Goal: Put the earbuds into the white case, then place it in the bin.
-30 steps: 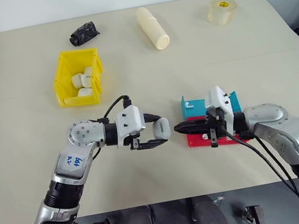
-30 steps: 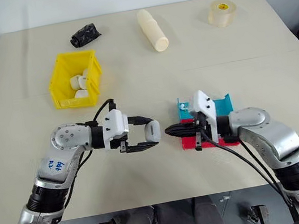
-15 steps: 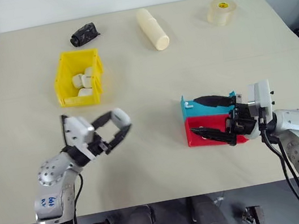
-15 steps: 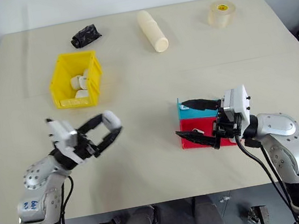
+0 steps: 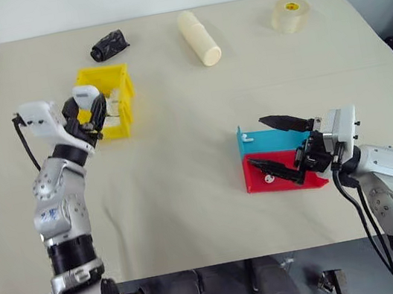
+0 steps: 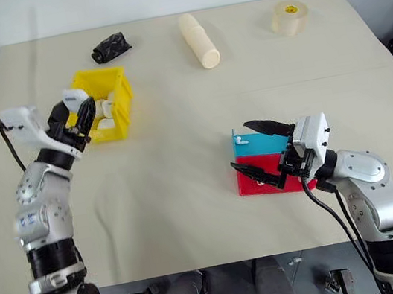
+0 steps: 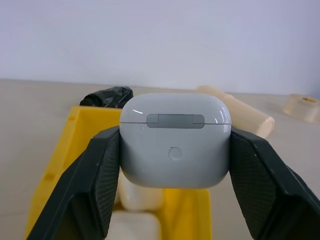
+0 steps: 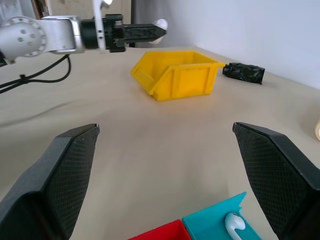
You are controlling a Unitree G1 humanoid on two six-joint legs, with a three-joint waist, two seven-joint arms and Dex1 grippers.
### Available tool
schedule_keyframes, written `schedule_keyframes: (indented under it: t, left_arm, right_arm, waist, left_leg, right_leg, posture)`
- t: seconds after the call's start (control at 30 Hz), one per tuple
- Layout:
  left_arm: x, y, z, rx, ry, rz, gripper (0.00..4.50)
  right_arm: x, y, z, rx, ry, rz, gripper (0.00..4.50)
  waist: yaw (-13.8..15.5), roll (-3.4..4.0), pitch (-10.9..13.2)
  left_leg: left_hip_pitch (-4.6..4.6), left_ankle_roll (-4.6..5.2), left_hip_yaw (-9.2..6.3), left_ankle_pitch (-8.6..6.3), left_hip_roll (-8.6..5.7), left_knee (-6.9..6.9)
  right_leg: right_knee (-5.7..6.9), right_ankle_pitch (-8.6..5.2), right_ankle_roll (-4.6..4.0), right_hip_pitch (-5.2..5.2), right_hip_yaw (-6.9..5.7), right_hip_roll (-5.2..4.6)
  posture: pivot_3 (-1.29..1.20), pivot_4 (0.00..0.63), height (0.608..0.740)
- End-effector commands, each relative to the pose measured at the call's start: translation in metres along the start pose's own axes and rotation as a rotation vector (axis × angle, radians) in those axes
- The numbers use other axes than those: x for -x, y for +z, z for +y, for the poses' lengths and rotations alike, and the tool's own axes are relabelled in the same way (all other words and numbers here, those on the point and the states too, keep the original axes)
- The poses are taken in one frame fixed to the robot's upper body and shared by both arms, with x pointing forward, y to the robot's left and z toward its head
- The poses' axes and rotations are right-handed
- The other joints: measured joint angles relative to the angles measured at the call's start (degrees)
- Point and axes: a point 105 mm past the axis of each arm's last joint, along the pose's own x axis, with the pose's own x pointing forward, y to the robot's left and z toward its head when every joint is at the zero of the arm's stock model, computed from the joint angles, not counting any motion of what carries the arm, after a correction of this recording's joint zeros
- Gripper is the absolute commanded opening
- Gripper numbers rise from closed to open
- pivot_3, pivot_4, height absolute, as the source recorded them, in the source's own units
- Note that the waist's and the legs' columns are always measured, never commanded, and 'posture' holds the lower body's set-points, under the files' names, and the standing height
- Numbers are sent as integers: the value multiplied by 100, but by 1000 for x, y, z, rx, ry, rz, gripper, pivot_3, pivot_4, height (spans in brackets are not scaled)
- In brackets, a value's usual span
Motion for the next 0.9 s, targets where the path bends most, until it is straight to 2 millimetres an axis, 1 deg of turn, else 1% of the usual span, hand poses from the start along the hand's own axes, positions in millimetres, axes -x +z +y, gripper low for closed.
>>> schedule_keyframes:
  t: [0.03,0.13,0.2,0.3,0.4,0.5,0.57,0.63,0.7,0.8,0.9]
  left_arm:
    - [-16,-1,22,-87,78,49,2801]
    - [-24,-3,30,-103,99,71,2801]
    - [-27,-5,28,-89,81,76,3536]
    - [-28,-6,26,-75,55,79,4398]
    - [-26,-4,20,-46,4,65,4456]
    - [-17,3,15,-53,-74,43,4456]
    - [-3,5,5,-39,-182,49,4456]
    - [15,3,-4,-84,-294,94,4456]
    - [39,-3,-10,-207,-411,160,4456]
    - [81,-7,-19,-273,-583,214,4456]
    - [112,-13,-22,-353,-671,267,4456]
  right_arm:
    - [-4,8,4,36,4,-27,4486]
    - [-2,6,7,35,-1,-16,4486]
    - [-1,5,8,34,-5,-13,4500]
    - [-1,5,9,32,-9,-13,4500]
    - [-1,3,10,30,-11,-11,4500]
    - [0,3,9,32,-13,-9,4500]
    - [3,1,7,32,-12,0,4500]
    - [7,-1,6,32,-3,20,4500]
    - [13,-5,4,22,14,46,4500]
    - [23,-10,-1,6,47,96,4500]
    - [31,-13,-8,6,62,120,4500]
  waist:
    - [-12,-2,1]
    - [-32,-3,2]
    - [-30,-3,2]
    - [-26,-3,2]
    - [-26,-3,2]
    - [-47,-3,2]
    - [-99,-3,2]
    - [-149,-2,2]
    - [-160,-2,1]
    - [-147,-1,1]
    - [-134,-1,1]
  left_leg:
    - [0,0,0,0,0,0]
    - [-1,0,2,0,0,-2]
    - [-1,0,2,0,-2,-2]
    - [-1,0,2,0,-3,-1]
    - [-1,-1,2,0,-1,2]
    - [-1,-1,2,1,0,4]
    - [-1,-1,2,1,3,2]
    - [-1,-2,2,0,28,-2]
    - [0,-3,3,0,32,-4]
    - [3,-3,6,-1,38,-7]
    - [6,-3,5,-1,39,-7]
  right_leg:
    - [0,0,0,0,-2,1]
    - [1,0,0,-4,-2,0]
    - [1,0,1,-5,-5,-3]
    - [2,1,1,-4,-6,-6]
    - [5,1,1,-4,-6,-4]
    - [7,1,1,-4,-6,-3]
    - [6,1,1,-4,-4,-3]
    - [6,1,1,-6,-5,-5]
    - [4,1,1,-6,-6,-4]
    - [2,0,-1,-4,-4,-3]
    - [-4,0,-2,3,-2,-8]
  posture:
    - [0,150,740]
    - [0,150,740]
    - [0,150,740]
    - [0,150,740]
    - [0,150,740]
    - [0,150,740]
    - [0,150,740]
    - [0,150,740]
    - [0,150,740]
    - [0,150,740]
    - [0,150,740]
